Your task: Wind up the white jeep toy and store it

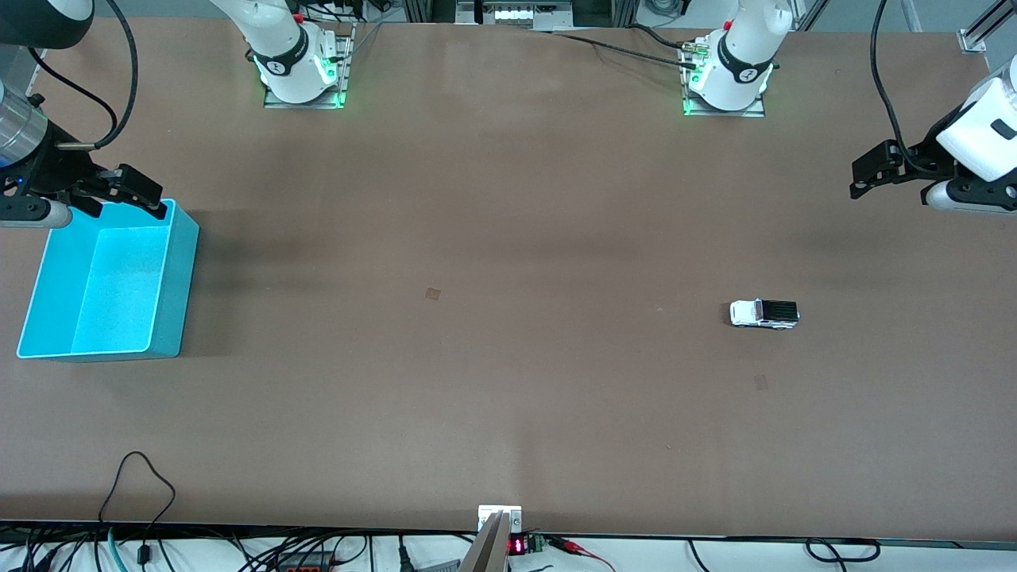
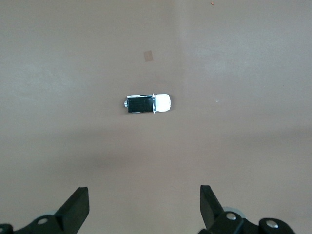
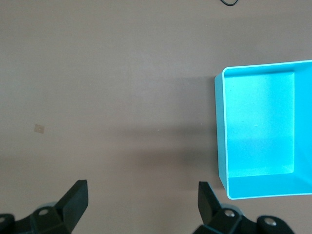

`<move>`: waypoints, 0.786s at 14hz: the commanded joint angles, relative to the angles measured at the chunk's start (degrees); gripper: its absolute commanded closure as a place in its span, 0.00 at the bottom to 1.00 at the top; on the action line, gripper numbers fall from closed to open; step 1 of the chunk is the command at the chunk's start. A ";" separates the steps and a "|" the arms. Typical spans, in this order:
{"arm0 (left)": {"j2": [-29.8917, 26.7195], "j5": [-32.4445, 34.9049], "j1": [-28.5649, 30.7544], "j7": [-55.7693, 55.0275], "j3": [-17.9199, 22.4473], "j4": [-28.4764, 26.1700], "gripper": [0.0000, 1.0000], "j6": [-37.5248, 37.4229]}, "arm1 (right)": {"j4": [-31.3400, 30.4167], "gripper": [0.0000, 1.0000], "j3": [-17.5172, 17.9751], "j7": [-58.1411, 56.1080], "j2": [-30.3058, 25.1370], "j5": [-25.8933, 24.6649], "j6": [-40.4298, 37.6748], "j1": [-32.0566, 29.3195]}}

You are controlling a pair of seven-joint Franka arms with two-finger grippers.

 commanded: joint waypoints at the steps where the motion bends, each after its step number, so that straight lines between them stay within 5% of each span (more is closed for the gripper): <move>1: 0.47 1.23 1.07 0.15 -0.96 1.57 0.00 -1.78 | -0.61 0.00 0.44 0.89 -0.84 -0.90 -0.29 -0.20; 11: 3.00 0.88 0.46 0.24 -0.70 0.86 0.00 -6.97 | -0.61 0.00 0.70 0.89 -1.01 -0.99 0.06 0.07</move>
